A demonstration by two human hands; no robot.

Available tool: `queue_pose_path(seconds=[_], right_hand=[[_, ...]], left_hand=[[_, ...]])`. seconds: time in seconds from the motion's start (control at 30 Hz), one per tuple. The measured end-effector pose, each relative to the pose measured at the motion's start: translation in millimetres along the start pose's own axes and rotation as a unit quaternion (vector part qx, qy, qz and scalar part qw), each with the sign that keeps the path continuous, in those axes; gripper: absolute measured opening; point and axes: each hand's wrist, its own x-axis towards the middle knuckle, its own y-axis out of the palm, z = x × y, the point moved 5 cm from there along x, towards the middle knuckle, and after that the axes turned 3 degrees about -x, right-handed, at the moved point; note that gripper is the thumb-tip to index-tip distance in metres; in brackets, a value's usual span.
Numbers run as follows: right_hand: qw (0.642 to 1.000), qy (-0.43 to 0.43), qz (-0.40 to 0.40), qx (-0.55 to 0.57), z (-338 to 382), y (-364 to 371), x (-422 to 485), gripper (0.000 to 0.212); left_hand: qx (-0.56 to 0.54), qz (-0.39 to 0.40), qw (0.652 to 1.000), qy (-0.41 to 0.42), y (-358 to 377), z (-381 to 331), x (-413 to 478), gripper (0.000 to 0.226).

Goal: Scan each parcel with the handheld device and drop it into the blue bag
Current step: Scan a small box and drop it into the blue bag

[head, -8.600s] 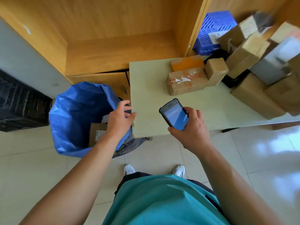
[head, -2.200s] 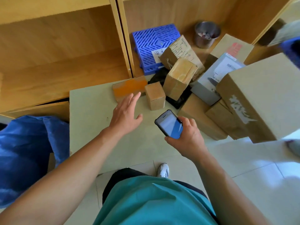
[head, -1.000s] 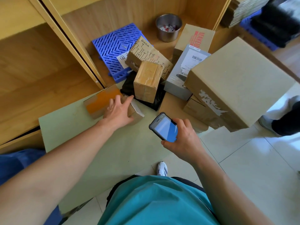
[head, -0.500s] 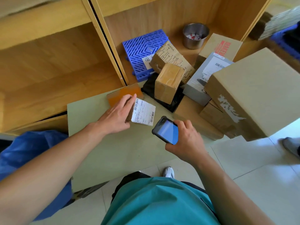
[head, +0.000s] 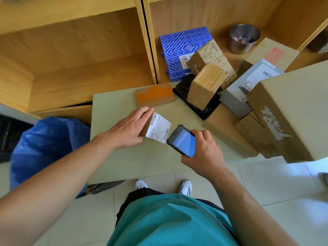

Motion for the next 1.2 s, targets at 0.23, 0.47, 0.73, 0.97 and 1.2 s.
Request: queue_pose_path(seconds=[0.23, 0.47, 0.73, 0.97, 1.2], right_hand=[[1.000, -0.021, 0.006, 0.009, 49.2, 16.6, 8.2, 0.083], [0.997, -0.065, 0.030, 0.003, 151.5, 54.7, 19.6, 0.082], [0.985, -0.146, 0.088, -0.039, 305.8, 122.5, 22.0, 0.084], [0.970, -0.207, 0.107, -0.064, 409.1, 164.9, 21.8, 0.080], [0.962, -0.232, 0.113, -0.085, 459.8, 186.6, 26.0, 0.081]], left_hand=[[0.009, -0.070, 0.994, -0.083, -5.8, 40.0, -43.7, 0.115], [0.055, -0.133, 0.981, -0.130, -10.1, 105.8, -118.5, 0.089], [0.076, -0.131, 0.958, -0.242, 4.2, 235.4, -253.9, 0.088], [0.059, -0.133, 0.936, -0.321, 8.6, 316.7, -343.6, 0.088], [0.055, -0.118, 0.931, -0.341, 13.4, 355.6, -366.4, 0.095]])
